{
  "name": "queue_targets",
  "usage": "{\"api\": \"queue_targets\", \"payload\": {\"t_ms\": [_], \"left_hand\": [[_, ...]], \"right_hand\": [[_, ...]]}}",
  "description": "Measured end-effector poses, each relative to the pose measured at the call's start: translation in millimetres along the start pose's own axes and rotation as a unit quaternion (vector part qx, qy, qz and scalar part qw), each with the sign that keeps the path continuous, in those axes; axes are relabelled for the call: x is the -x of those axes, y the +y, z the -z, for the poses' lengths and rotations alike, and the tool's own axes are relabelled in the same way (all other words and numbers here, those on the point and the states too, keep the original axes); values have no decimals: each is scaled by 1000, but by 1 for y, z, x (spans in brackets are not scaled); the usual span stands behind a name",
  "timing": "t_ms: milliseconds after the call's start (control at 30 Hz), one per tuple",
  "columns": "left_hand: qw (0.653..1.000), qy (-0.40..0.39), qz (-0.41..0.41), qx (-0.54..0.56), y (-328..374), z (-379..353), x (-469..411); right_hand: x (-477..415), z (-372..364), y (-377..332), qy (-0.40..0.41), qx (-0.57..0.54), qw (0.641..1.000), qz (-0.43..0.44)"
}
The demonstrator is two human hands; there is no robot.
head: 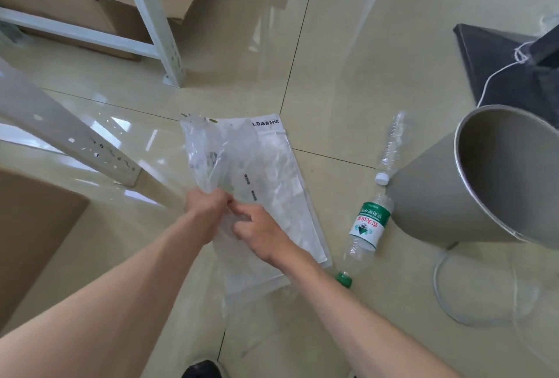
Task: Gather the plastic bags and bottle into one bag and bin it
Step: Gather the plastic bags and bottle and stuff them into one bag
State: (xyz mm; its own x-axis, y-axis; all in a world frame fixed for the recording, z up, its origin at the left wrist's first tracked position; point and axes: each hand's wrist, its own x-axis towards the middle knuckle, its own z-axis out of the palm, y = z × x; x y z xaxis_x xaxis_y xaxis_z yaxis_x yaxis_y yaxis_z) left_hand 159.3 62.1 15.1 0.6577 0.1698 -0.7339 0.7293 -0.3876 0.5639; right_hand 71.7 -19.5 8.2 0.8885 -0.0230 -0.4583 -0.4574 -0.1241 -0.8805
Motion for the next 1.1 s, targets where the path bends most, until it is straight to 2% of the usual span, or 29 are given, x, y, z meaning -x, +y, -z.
{"api": "queue_targets", "payload": {"t_ms": [100,200,267,333,400,467,533,600,700,767,833,900,1000,1033,1100], "left_hand": [[1000,11,5,16,-4,-10,-6],[1000,9,2,18,-8,-15,-18],[1000,12,-7,16,-16,-17,-23],[1000,1,3,27,-25,-17,-29],[998,-13,36,40,-32,-15,-38],[997,-32,57,40,-38,-12,-48],[997,-42,53,23,-44,-9,-55],[997,-53,47,10,-47,-6,-60],[996,-69,53,7,-50,-1,-66],[994,-91,56,6,-48,0,-66],[993,-106,52,12,-40,-2,-60],[995,-94,40,19,-24,-6,-50],[995,-92,24,39,0,-9,-30],[994,-96,16,50,5,-9,-22],[990,-108,14,89,15,-10,-9]], "right_hand": [[-8,27,5,216,-32,976,3],[-28,87,21,367,76,927,-19],[-42,134,36,418,176,889,-59],[-55,181,48,482,211,845,-90],[-67,225,56,523,213,814,-138],[-80,257,63,527,174,806,-205],[-89,274,72,539,130,787,-271],[-93,279,79,541,138,766,-319],[-94,262,79,520,115,777,-337],[-92,237,70,538,93,794,-267],[-89,202,49,535,36,831,-149],[-79,159,23,478,-43,874,-77],[-59,92,-3,322,-113,937,-77],[-53,73,-6,273,-118,952,-78],[-40,43,-10,250,-119,958,-75]]}}
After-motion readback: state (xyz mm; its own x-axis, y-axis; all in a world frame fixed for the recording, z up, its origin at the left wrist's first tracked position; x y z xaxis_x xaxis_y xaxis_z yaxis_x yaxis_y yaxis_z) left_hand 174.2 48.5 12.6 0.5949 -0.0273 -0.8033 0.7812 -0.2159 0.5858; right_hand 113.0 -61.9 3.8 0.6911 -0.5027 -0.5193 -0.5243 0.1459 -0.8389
